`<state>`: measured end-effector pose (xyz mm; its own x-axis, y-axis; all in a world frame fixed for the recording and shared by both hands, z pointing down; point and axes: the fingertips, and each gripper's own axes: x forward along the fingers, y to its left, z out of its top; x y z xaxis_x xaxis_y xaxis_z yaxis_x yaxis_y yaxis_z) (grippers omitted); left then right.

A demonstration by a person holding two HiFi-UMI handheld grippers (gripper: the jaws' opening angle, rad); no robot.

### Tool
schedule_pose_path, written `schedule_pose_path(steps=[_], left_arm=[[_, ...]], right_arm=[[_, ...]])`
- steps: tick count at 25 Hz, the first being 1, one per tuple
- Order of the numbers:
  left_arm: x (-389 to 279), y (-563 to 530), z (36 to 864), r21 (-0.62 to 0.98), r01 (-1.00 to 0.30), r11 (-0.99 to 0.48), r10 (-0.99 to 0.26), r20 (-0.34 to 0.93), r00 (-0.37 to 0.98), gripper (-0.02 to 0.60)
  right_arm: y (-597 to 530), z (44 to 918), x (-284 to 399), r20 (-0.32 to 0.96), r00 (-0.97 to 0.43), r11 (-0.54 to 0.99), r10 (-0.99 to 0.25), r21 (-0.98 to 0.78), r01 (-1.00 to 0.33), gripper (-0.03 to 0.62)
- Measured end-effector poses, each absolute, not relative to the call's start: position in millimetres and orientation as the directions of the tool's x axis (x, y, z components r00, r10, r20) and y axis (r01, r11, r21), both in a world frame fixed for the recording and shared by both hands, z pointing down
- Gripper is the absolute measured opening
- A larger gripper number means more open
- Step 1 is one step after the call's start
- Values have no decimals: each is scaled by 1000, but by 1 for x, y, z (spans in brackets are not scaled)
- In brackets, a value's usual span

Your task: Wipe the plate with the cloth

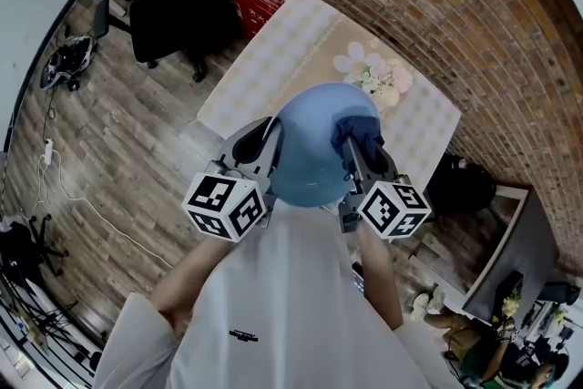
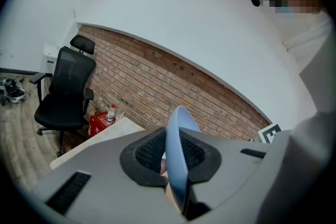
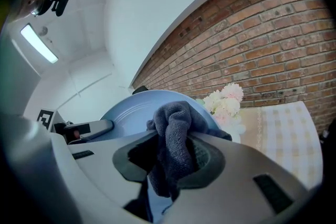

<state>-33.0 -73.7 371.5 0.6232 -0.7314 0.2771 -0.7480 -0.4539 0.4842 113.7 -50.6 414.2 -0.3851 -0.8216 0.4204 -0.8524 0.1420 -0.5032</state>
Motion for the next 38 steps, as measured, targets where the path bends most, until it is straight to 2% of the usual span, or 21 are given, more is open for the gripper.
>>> schedule_pose_path(steps=[31,38], left_arm=[[-63,-82,370,511,-772,-379,-787,262,559,37],[-71,-79,371,513,-779,-359,-798,264,542,37]], right_arm=[[-5,433,74,498,-475,211,-726,-497,-842,120],[8,435,50,504,-537,265,-676,-514,-816,120]])
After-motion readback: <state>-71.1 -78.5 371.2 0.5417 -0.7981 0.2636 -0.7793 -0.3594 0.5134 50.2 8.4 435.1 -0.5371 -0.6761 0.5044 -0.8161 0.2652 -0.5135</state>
